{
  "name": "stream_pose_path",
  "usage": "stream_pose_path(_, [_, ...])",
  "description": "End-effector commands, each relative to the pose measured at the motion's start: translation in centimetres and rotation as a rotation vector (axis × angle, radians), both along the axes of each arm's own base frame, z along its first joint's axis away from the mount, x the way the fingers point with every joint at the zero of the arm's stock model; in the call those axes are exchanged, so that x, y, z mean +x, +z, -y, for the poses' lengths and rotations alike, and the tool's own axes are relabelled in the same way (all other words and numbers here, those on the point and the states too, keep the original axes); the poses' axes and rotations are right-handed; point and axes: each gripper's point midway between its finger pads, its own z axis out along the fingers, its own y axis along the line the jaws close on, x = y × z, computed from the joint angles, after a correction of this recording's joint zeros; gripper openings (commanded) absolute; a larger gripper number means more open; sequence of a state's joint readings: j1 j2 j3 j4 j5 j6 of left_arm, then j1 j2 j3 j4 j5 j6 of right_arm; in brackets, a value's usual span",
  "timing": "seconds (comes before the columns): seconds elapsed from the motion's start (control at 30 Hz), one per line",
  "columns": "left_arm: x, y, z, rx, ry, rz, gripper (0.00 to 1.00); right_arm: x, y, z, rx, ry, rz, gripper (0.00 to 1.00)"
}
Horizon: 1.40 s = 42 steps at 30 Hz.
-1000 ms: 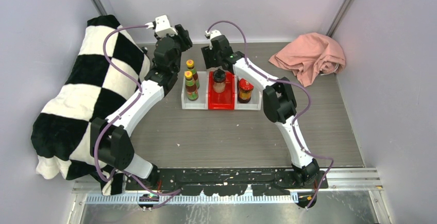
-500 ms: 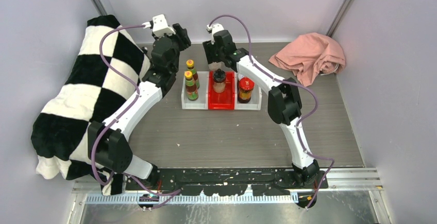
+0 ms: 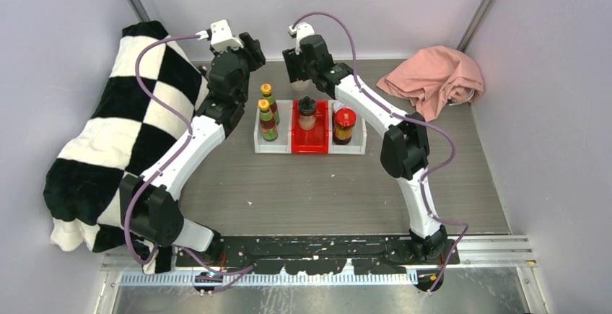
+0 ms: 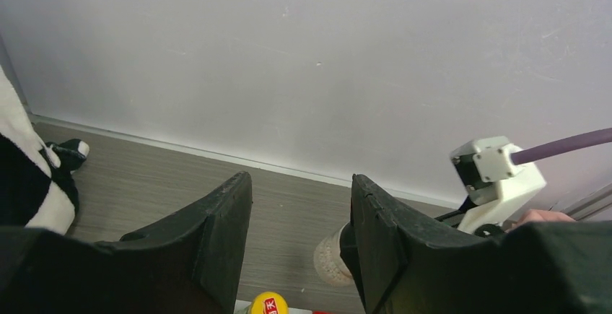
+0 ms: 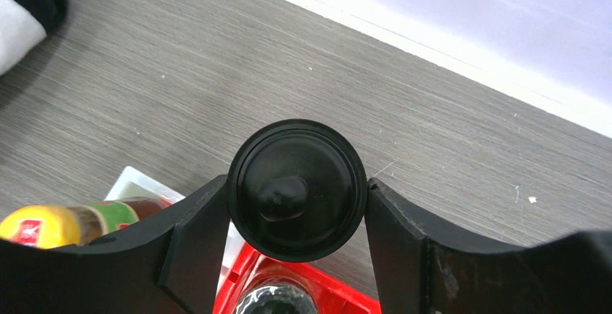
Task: Organize the condiment bottles
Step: Pick up the bottle from the center of the board, then place the bottle in the storage box.
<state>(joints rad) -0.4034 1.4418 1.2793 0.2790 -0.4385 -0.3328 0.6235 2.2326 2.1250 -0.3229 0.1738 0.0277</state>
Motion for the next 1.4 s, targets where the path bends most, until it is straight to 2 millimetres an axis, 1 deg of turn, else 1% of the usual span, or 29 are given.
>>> stream_pose_path(0.0, [-1.6,4.1,-1.4,-0.028,0.032,0.084,0.54,-1.5,11.4,0.4,0.115,-0.005,0.208,0.01])
stream_pose_path(0.17, [-2.0,4.2,-1.8,-0.026,0.041,0.076,0.54,-3.1,13.8,0.5,0.134,-0.001,0.235,0.01])
stream_pose_path(0.37, [-2.5,3.9,-2.1,-0.032,0.046,0.058,0.54,-5.5,15.9,0.8,0.14,-0.003,0.251,0.01])
stream_pose_path(0.53, [-2.9,3.7,-2.2,-0.034,0.046,0.042,0.54,-8.2,17.0,1.3,0.109,0.001,0.265,0.01])
stream_pose_path(0.6, [-3.1,3.6,-2.3,-0.034,0.047,0.034,0.54,-9.5,17.8,1.7,0.109,-0.005,0.271,0.01])
stream_pose_path(0.73, [-3.4,3.4,-2.4,-0.028,0.05,0.017,0.54,-12.0,18.6,2.4,0.105,-0.016,0.272,0.01])
stream_pose_path(0.9, [-3.6,3.0,-2.6,-0.02,0.052,-0.005,0.54,-15.2,18.8,3.5,0.089,-0.033,0.255,0.01])
stream_pose_path(0.97, [-3.7,2.8,-2.6,-0.021,0.052,-0.01,0.54,-16.2,18.3,4.1,0.069,-0.046,0.249,0.01])
stream_pose_path(1.0, [-3.8,2.6,-2.6,-0.021,0.051,-0.015,0.54,-16.8,18.4,4.5,0.083,-0.056,0.241,0.01])
stream_pose_path(1.2, [-3.8,1.6,-2.6,-0.014,0.051,-0.044,0.54,-19.1,16.3,6.1,0.092,-0.083,0.2,0.01])
stream_pose_path(1.37, [-3.6,0.6,-2.6,-0.001,0.053,-0.067,0.54,-20.0,14.3,6.3,0.098,-0.081,0.171,0.01])
